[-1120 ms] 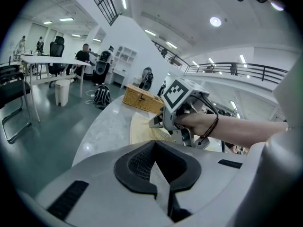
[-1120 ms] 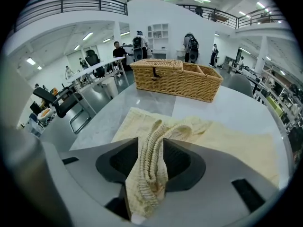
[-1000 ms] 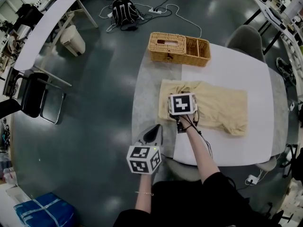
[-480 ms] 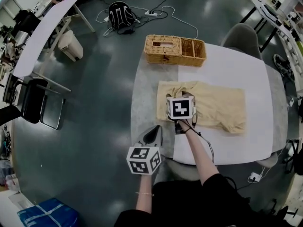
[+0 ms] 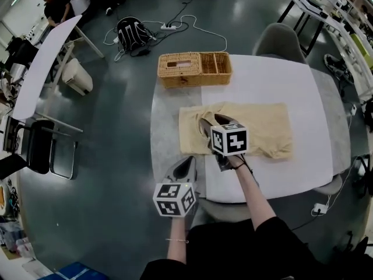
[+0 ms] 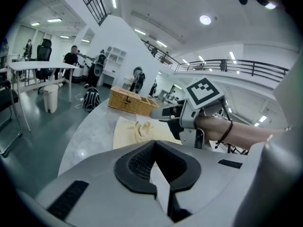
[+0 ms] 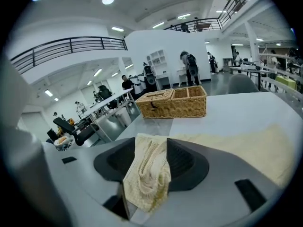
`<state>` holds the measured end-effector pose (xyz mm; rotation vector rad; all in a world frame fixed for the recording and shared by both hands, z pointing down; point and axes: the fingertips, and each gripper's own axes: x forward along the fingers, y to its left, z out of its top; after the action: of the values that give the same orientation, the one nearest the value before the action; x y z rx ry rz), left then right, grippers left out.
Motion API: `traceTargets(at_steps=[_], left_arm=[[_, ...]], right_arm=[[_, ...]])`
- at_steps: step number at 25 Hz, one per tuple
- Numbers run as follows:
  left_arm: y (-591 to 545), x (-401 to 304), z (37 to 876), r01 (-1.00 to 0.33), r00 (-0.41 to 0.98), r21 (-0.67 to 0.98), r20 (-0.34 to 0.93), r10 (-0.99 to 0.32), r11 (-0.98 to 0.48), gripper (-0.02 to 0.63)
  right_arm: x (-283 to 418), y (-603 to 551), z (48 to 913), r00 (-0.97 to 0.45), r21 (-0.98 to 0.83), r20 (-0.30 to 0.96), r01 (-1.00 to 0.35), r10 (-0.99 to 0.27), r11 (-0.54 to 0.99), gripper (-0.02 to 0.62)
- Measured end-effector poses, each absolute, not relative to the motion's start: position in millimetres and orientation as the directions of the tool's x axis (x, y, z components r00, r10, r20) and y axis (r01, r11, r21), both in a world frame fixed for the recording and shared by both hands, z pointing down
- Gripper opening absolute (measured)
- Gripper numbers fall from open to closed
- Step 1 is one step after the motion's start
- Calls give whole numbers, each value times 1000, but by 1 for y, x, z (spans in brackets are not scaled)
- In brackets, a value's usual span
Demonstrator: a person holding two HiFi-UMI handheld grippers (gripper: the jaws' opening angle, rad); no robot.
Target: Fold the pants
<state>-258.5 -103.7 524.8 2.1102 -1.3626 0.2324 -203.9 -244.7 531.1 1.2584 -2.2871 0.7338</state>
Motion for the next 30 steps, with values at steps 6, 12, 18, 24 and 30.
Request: traceTargets(at_steps=[6, 12, 18, 24, 30], left_arm=[[-109, -231, 514, -869, 477, 369, 450, -755, -330, 8], [-117, -203, 503, -862, 498, 348, 447, -743, -369, 8], [-126, -171, 495, -853, 518, 331, 442, -732, -404, 8], [-136, -133, 493, -837, 547, 321, 448, -707, -444, 8], [-142, -97, 501, -819, 574, 317, 469, -671, -478, 8]], right_arm=[[-162, -232, 520, -537, -265, 536, -840, -651, 474, 44], [-118, -221, 508, -560, -283, 489, -827, -669, 486, 17], [-61, -209, 500, -550, -279, 457, -835, -699, 475, 15], [5, -207, 503, -483, -279, 468, -875, -740, 395, 14], [62, -211, 512, -419, -288, 490, -905, -765, 312, 15]])
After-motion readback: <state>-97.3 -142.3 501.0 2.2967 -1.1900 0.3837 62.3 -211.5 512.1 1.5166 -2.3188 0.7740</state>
